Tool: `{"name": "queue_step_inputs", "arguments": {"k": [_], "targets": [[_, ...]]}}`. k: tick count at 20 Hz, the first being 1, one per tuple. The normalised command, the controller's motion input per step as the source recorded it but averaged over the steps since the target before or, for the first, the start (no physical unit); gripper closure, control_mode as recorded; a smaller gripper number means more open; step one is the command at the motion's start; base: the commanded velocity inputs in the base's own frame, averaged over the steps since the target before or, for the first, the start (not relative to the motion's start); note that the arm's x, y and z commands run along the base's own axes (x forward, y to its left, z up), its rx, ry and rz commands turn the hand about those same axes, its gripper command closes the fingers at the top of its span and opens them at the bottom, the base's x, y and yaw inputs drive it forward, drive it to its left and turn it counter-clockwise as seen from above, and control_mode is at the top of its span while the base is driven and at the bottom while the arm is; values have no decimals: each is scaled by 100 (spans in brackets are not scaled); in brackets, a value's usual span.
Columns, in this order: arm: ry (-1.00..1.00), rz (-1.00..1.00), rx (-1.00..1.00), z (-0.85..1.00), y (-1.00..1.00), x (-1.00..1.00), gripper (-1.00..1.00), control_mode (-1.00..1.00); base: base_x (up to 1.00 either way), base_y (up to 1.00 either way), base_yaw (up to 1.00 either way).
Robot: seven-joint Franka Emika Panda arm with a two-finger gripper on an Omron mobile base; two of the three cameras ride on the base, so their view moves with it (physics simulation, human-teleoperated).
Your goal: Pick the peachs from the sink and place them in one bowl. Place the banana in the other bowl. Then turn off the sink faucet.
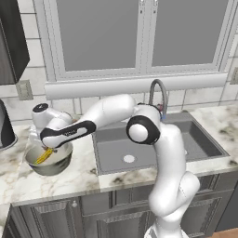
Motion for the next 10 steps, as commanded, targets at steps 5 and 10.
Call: {"name": "queue_step_inputs", "arguments": {"k": [5, 10], "targets": [[0, 0, 0, 5, 0, -50, -100, -100, 0, 0, 0], [-4, -1, 0, 36, -7, -65, -100, -100, 0, 0, 0]]}}
